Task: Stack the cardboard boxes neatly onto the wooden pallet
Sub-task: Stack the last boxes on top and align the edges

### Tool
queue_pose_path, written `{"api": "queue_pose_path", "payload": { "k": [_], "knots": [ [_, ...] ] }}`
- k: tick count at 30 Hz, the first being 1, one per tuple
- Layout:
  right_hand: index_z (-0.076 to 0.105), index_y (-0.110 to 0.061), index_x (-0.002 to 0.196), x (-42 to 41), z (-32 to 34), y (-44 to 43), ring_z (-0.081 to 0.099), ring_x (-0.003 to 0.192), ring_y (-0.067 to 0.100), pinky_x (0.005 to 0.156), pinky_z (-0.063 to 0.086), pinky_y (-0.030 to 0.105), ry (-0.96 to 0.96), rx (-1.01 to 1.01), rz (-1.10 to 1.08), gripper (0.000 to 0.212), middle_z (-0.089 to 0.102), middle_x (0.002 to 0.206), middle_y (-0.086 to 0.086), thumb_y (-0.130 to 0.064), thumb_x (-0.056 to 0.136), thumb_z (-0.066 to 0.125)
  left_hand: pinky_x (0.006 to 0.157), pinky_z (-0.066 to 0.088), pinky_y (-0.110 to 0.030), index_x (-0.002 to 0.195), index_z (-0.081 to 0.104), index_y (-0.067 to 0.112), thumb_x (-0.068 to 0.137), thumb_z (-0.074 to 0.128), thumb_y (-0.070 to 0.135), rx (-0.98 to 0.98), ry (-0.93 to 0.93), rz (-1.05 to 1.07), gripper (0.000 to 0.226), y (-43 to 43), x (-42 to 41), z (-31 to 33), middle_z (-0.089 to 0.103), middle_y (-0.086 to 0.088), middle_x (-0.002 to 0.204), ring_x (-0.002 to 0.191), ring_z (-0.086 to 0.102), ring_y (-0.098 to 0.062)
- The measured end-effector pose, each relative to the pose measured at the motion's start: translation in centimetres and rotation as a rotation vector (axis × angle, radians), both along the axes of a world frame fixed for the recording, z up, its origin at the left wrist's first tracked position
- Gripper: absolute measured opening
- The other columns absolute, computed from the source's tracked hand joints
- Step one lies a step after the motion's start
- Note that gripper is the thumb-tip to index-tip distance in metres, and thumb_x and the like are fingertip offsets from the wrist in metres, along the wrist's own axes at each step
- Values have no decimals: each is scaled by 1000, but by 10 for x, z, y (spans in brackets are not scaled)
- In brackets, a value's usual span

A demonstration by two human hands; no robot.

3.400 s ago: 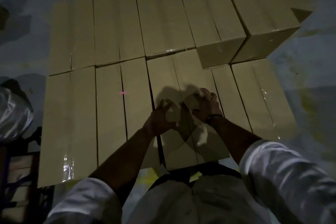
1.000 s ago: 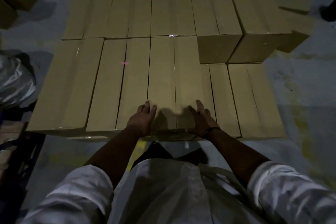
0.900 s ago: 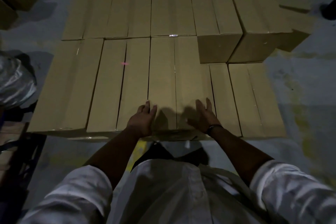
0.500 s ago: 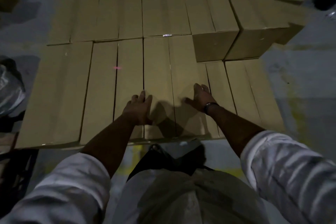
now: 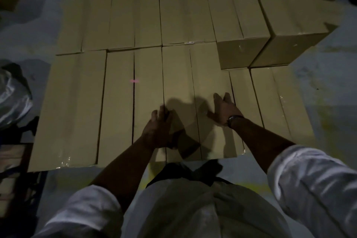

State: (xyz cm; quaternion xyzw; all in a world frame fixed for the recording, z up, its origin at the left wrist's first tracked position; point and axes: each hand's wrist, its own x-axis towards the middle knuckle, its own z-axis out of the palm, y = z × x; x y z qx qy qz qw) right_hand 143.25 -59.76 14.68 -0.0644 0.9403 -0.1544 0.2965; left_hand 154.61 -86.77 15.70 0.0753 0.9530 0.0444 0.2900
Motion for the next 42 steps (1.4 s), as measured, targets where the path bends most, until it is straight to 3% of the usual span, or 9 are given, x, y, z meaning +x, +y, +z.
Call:
{"api": "queue_pose_path", "payload": {
  "k": [3,6,10,14,19,29,37,42],
  "knots": [
    [2,-26,160,-3,12,2,29,145,43,115,35,52,-78,61,53,100,-10,166,17,-56,88,65,107,40,-59,161,-4,10,73,67,77,-5,12,62,132,8,-1,8,-11,-34,162,144,14,-55],
    [4,-25,160,-2,28,-1,20,148,41,116,32,53,-105,92,26,97,-9,167,14,-53,90,65,112,33,-60,161,9,18,96,55,57,110,-30,211,89,18,-10,24,0,-21,166,145,16,-48],
    [11,-27,159,13,45,0,14,151,35,118,25,52,-49,28,-10,87,-5,168,7,-52,93,62,105,39,-50,156,22,12,84,61,68,71,68,189,99,29,-26,33,15,-17,161,129,38,-43],
    [11,-26,160,28,62,19,12,151,35,117,26,53,57,6,-35,85,-2,168,6,-56,94,56,118,24,-47,157,25,23,90,57,59,41,95,92,82,65,-47,48,9,-12,167,145,24,-40],
    [15,-24,159,43,80,62,18,149,36,115,31,53,109,-5,-170,83,7,167,8,-56,94,56,114,32,-46,148,41,24,92,57,57,150,155,16,66,123,-72,68,24,-9,164,140,36,-37],
    [24,-25,157,71,101,232,32,143,31,110,39,48,195,-58,-351,81,28,161,7,-64,92,52,94,49,-37,123,65,27,88,62,58,245,279,-41,47,287,-68,103,62,2,134,114,61,-26],
    [25,-23,157,85,135,395,37,139,34,108,40,49,285,-39,-409,81,35,157,8,-64,92,51,88,54,-36,119,66,30,89,57,62,269,287,-138,45,458,-81,127,73,1,114,106,66,-24],
    [23,-23,157,85,156,472,37,139,34,107,40,51,328,-16,-443,81,36,156,9,-64,94,50,84,56,-38,117,68,29,90,58,62,305,291,-137,44,534,-89,136,73,1,113,106,66,-25]
  ]
}}
